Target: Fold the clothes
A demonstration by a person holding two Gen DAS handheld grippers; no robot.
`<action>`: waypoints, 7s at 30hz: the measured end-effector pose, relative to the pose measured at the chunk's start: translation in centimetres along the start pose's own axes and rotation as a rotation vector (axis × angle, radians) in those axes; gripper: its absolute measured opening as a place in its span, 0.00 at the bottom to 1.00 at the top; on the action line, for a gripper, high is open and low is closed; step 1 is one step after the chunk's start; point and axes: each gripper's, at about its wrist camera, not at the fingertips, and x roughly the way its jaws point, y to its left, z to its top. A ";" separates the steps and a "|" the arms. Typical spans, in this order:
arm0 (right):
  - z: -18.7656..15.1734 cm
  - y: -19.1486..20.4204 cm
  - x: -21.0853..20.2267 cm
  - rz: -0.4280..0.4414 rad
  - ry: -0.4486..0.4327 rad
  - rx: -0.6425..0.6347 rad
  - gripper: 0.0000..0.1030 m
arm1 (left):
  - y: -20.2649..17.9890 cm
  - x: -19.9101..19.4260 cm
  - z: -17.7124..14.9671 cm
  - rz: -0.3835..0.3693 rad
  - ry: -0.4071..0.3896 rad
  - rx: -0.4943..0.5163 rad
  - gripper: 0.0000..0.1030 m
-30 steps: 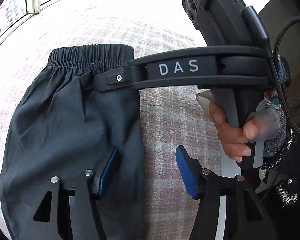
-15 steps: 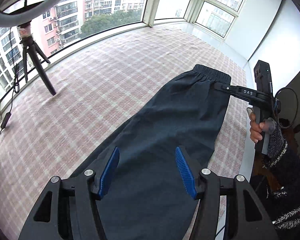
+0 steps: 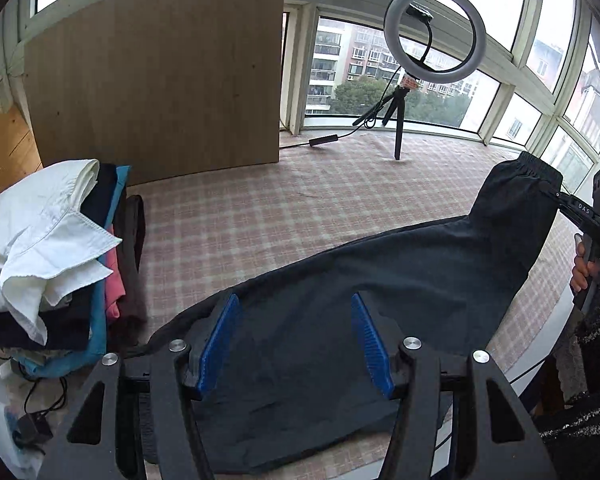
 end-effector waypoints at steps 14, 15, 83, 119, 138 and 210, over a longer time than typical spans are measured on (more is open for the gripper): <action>-17.8 24.7 14.8 0.220 0.429 -0.300 0.14 | 10.0 0.3 -9.7 -0.089 0.061 -0.087 0.54; -18.8 25.2 15.2 0.218 0.458 -0.313 0.16 | 9.6 0.6 -9.6 -0.110 0.062 -0.074 0.54; -13.0 0.2 12.3 -0.046 0.611 -0.274 0.60 | 2.3 11.1 -5.2 -0.101 0.165 -0.253 0.24; -12.9 3.1 13.3 -0.227 0.624 -0.390 0.60 | 8.7 8.3 -6.6 0.142 0.277 -0.181 0.37; -17.7 3.1 5.4 -0.154 0.548 -0.338 0.60 | -13.7 14.2 -5.5 -0.312 0.355 0.252 0.39; -1.7 12.2 22.8 0.401 0.533 -0.024 0.04 | -8.2 3.4 -5.3 -0.362 -0.105 -0.319 0.05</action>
